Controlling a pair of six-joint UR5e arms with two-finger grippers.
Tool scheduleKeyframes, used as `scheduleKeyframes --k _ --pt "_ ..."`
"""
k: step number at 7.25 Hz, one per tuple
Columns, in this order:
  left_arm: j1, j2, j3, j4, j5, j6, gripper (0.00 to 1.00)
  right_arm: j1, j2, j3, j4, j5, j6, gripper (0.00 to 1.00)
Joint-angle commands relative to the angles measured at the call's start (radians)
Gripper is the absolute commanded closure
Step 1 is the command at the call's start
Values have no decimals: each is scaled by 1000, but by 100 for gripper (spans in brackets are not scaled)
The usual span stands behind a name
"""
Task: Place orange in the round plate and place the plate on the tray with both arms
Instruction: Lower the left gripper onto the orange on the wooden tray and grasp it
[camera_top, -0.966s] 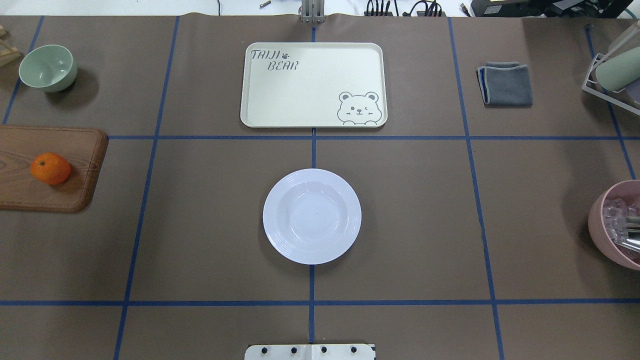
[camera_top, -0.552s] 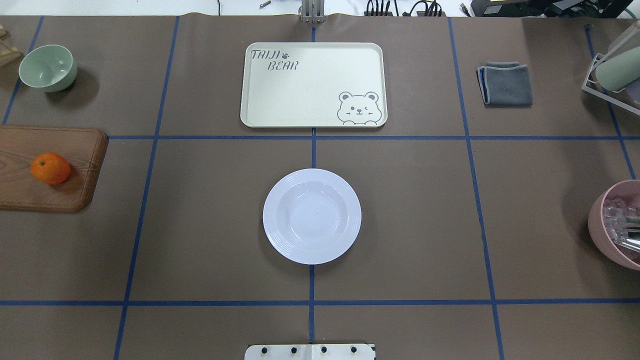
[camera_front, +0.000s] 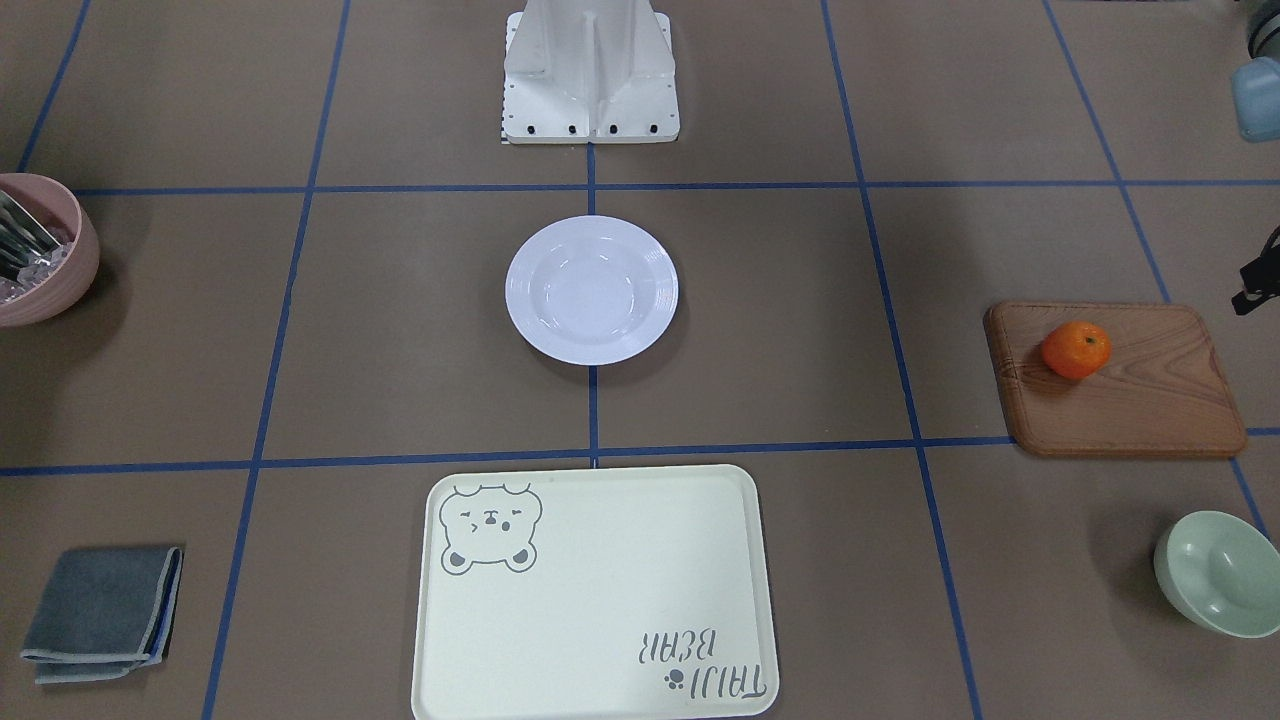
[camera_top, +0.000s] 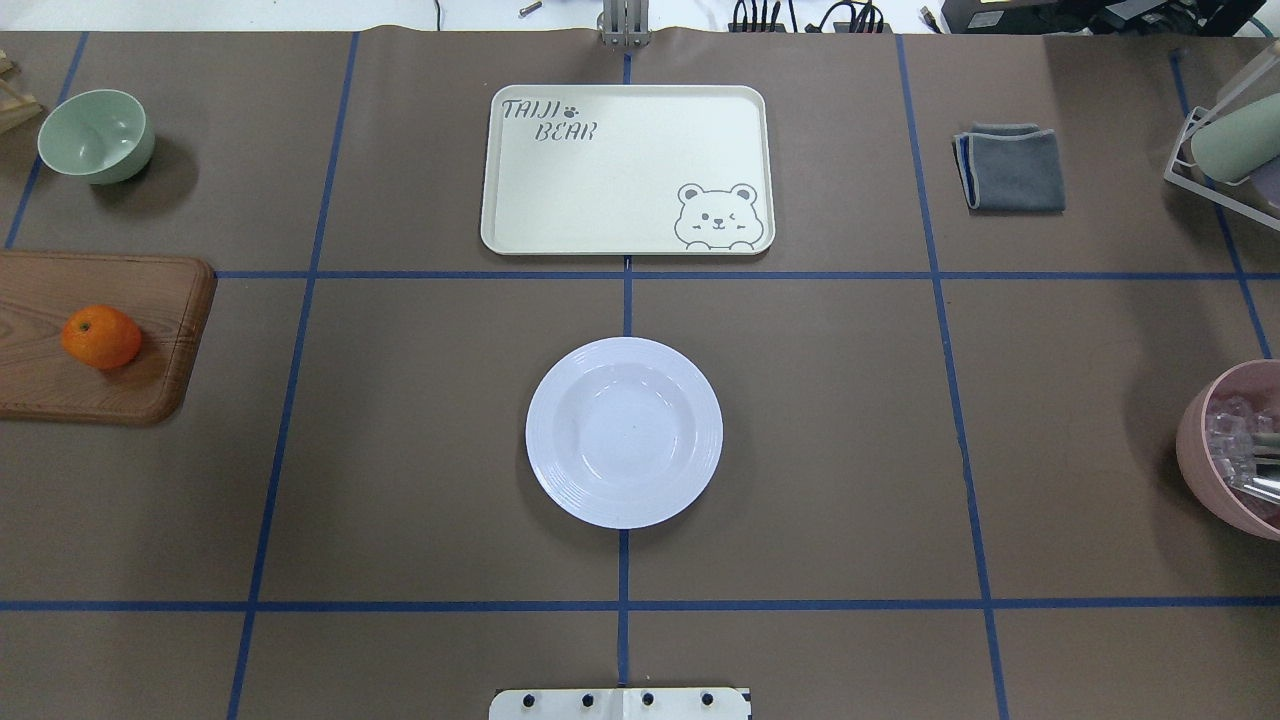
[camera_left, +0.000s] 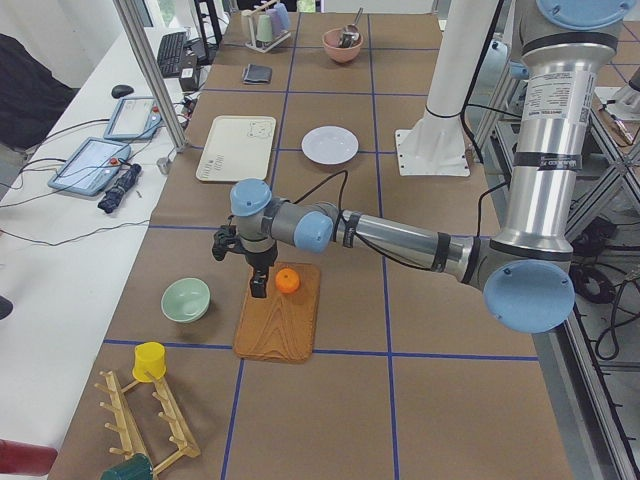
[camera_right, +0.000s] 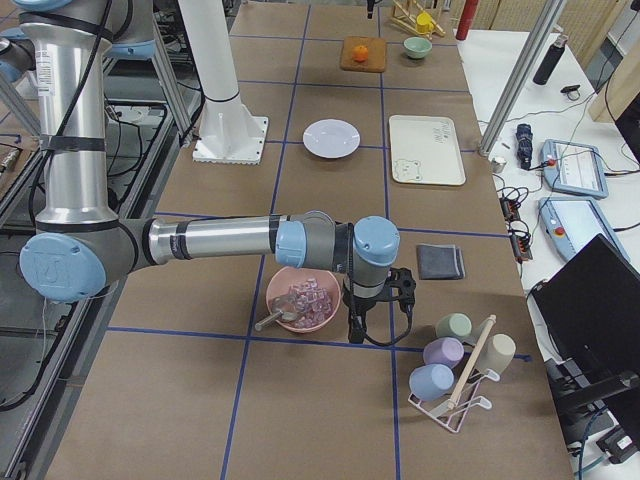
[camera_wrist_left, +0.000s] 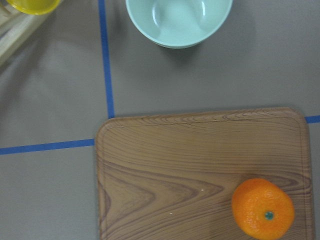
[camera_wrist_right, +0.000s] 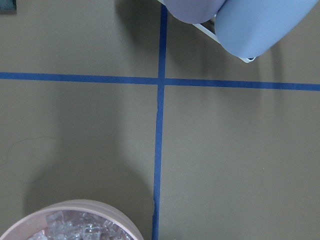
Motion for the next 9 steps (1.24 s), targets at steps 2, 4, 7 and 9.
scheduleKeyframes --k 2,4,7,9 --pt "123 1 23 -151 5 -257 2 0 2 -1 -6 22 20 0" --pt "177 -7 63 -165 9 -256 2 -2 3 -1 -3 34 32 0" --pt "197 -9 93 -180 9 -254 2 -2 3 -1 -6 65 32 0" --pt "203 -34 142 -194 9 -251 2 0 2 -1 -8 67 32 0"
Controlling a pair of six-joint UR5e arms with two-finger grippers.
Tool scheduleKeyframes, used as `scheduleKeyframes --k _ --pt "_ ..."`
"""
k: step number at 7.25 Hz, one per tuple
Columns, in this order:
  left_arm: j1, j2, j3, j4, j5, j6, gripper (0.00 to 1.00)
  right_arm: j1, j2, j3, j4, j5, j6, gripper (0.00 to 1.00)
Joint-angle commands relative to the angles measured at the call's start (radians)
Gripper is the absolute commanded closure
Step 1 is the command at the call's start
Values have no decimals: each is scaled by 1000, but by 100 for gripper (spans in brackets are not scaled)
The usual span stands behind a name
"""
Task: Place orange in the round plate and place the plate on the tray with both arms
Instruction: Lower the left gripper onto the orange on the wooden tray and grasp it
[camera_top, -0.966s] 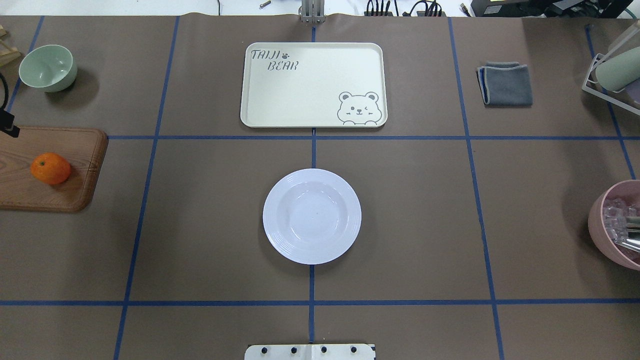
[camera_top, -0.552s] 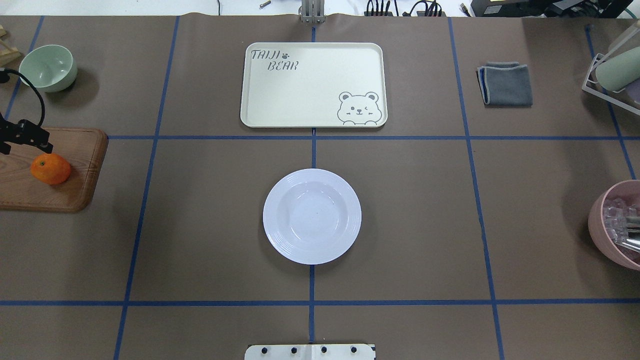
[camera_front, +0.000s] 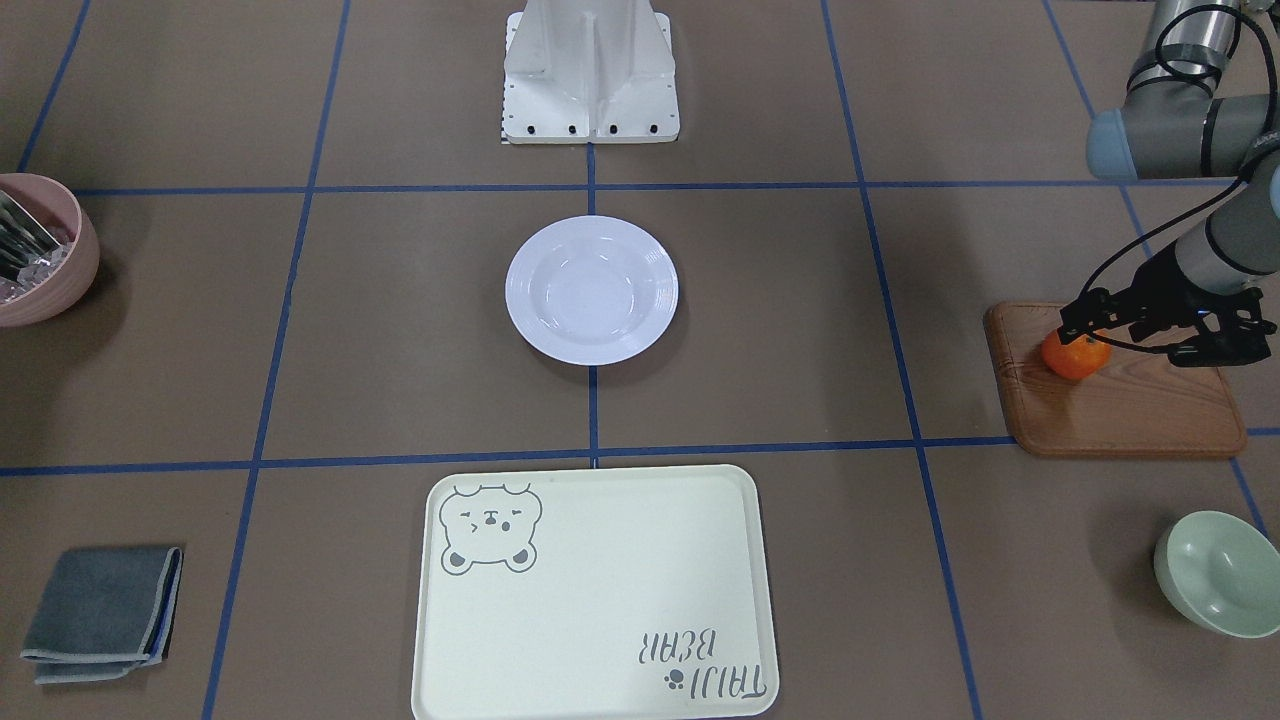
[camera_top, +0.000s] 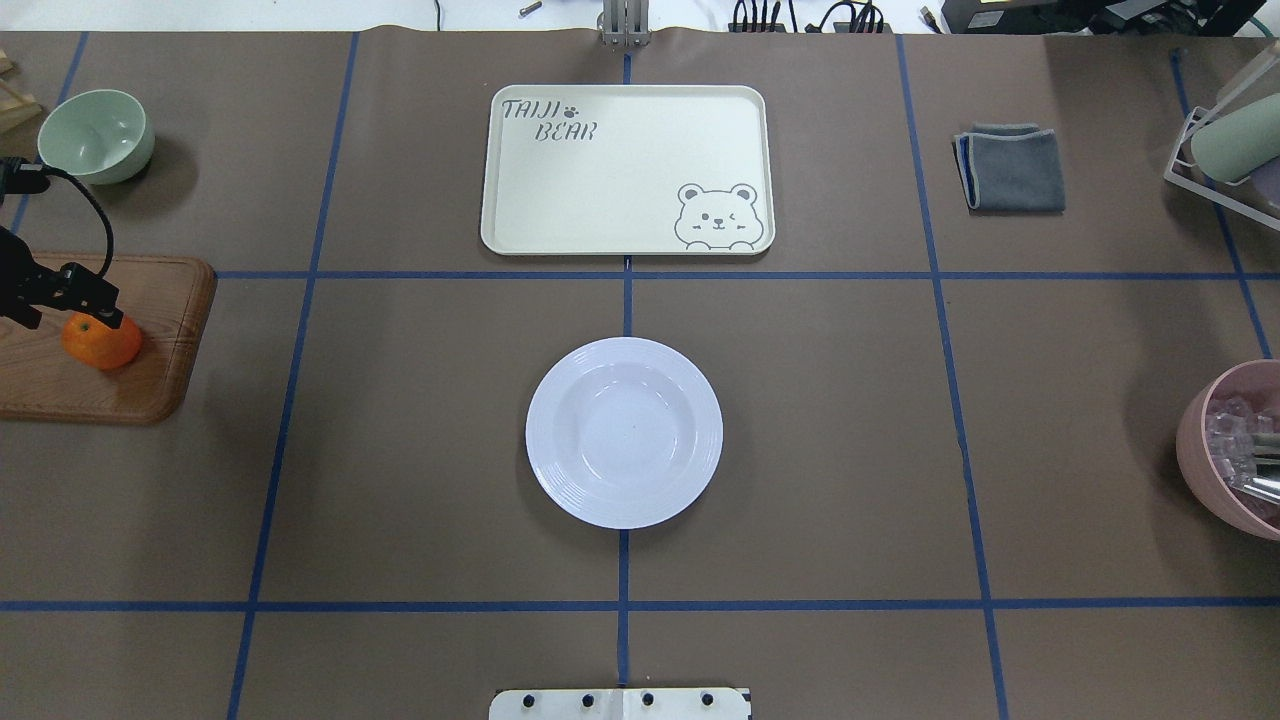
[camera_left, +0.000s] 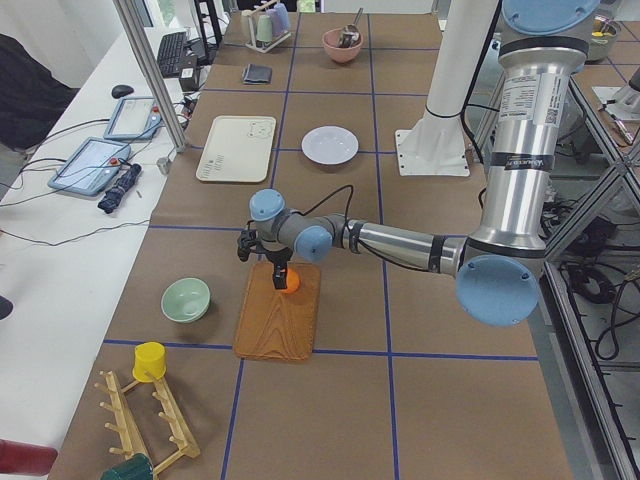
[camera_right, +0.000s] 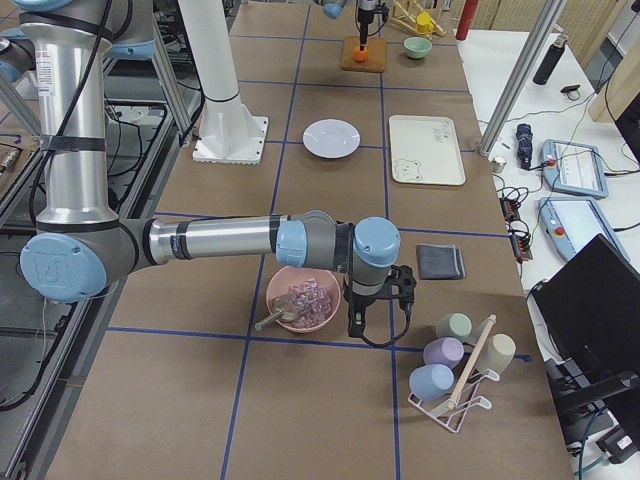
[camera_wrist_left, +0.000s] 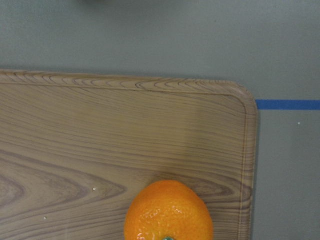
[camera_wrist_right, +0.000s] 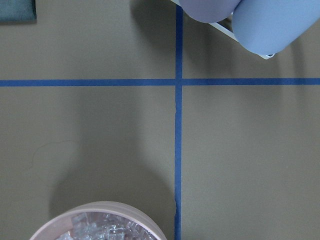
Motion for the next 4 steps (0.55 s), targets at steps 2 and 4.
scheduleKeyframes --k 2,4 --pt "14 -34 137 -130 0 -2 2 0 -1 0 -3 3 0 0" --pt "14 -37 132 -137 -9 -8 2 -1 -1 -2 -3 2 0 0"
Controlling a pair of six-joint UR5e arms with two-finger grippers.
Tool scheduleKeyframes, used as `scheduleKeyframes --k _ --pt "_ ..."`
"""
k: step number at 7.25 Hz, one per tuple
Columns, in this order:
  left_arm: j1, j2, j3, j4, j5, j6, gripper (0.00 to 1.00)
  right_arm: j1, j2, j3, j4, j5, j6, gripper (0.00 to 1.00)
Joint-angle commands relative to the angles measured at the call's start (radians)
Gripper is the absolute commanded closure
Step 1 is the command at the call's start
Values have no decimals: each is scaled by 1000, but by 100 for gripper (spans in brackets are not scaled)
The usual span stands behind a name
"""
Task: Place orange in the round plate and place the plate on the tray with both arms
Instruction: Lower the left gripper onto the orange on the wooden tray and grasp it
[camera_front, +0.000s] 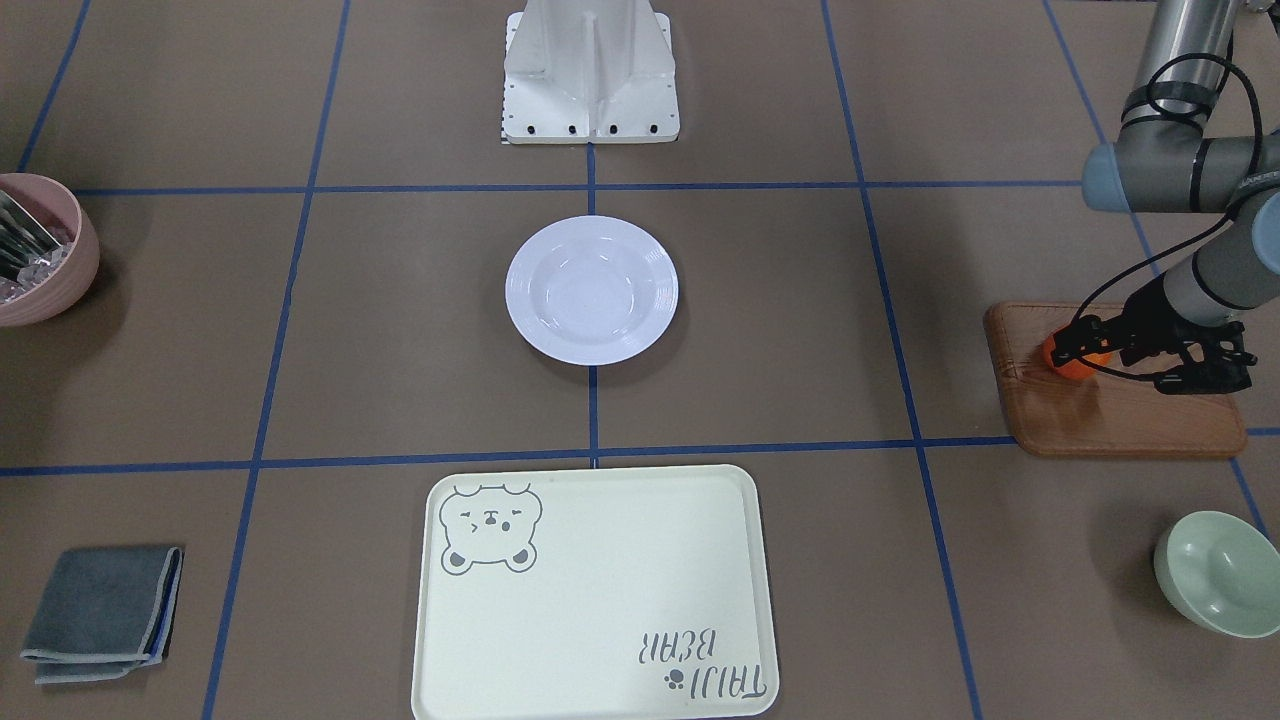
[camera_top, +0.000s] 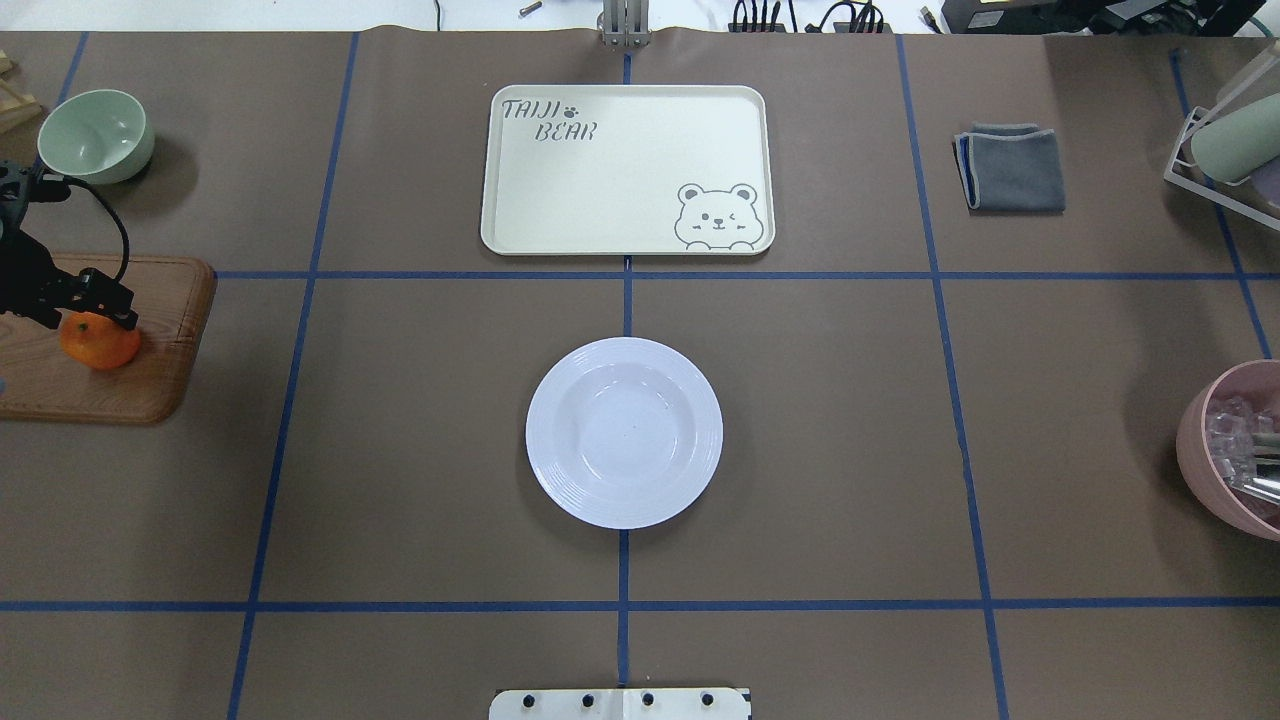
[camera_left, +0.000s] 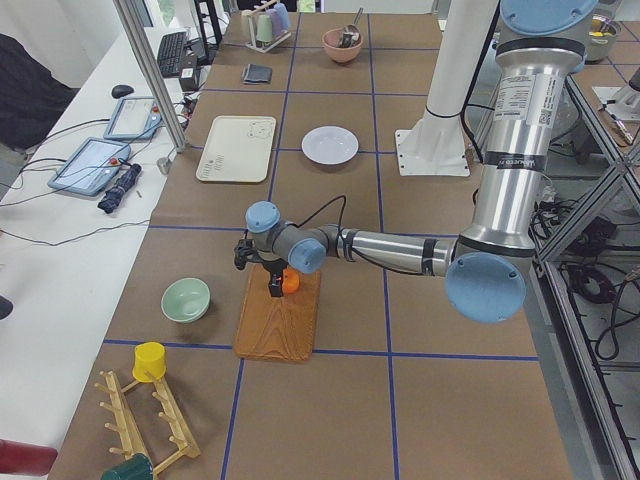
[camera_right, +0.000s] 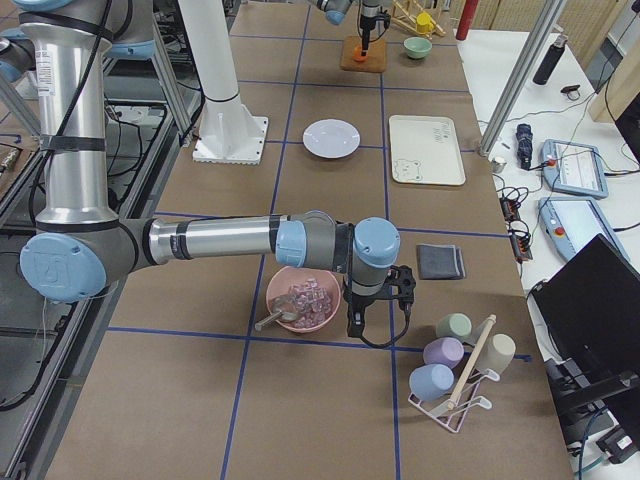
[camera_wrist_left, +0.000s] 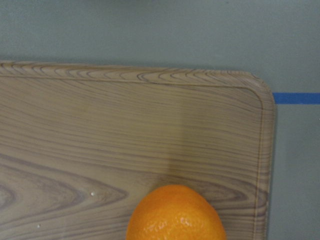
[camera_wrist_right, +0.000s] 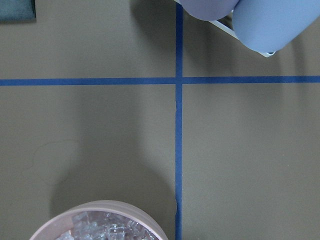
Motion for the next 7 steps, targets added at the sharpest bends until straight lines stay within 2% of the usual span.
scheduleKeyframes --k 1,7 --pt "2 -4 0 -12 -8 -5 2 1 0 -1 0 0 -2 0" --pt "28 18 -17 -9 -20 -3 2 1 -8 -2 -3 -2 -2 0"
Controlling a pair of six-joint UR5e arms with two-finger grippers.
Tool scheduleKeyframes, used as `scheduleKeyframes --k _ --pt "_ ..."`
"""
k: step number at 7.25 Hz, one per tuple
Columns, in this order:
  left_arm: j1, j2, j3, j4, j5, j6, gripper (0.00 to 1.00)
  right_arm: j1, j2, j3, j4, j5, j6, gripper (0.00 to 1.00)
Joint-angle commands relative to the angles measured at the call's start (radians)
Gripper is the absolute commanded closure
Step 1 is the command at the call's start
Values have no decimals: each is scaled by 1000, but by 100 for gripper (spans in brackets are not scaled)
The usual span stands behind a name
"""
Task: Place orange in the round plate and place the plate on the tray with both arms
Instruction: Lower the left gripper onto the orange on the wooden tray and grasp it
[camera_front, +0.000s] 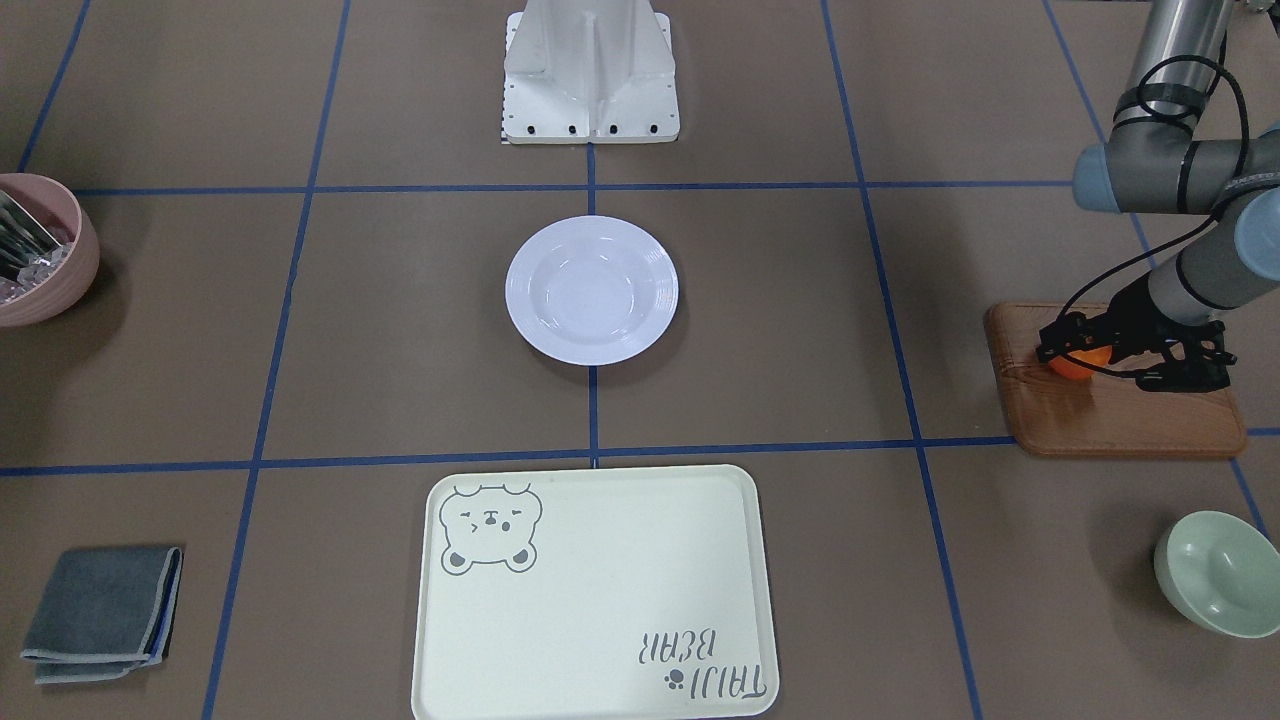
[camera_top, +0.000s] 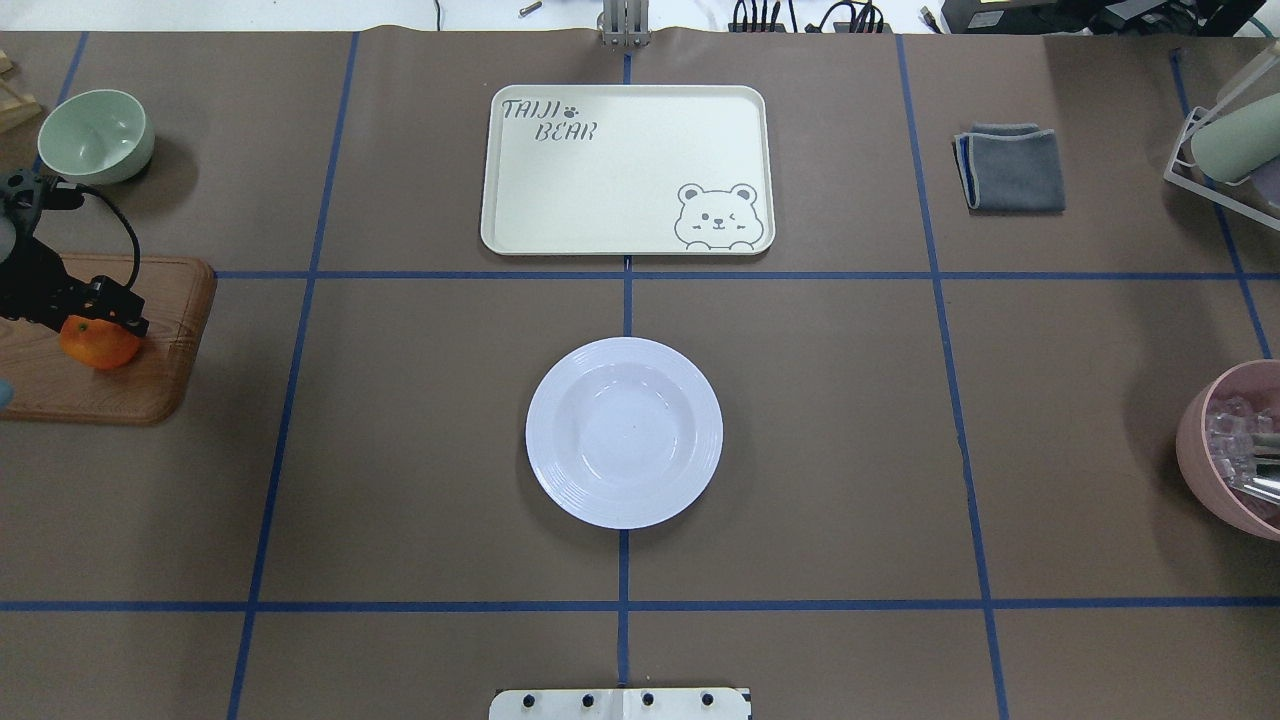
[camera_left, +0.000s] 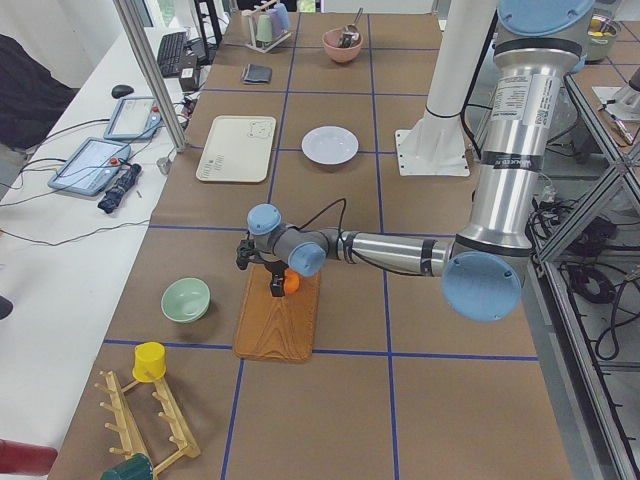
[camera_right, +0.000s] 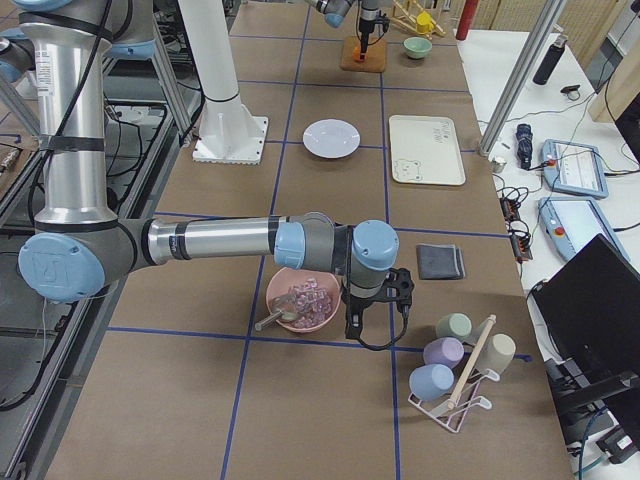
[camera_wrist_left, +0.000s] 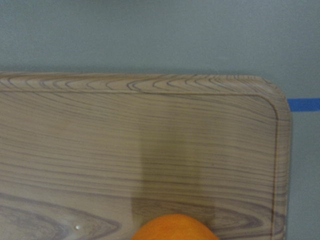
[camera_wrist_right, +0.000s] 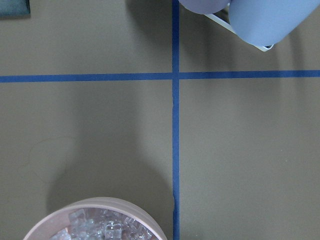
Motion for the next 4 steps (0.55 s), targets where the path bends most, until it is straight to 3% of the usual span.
scheduleKeyframes --k 1,2,4 --pt "3 17 -19 2 -19 2 4 0 0 1 0 1 0 0" --pt "3 37 -42 7 -20 2 23 0 -2 0 0 1 0 0" --pt "0 59 -83 8 -17 3 83 0 0 -2 0 1 2 0"
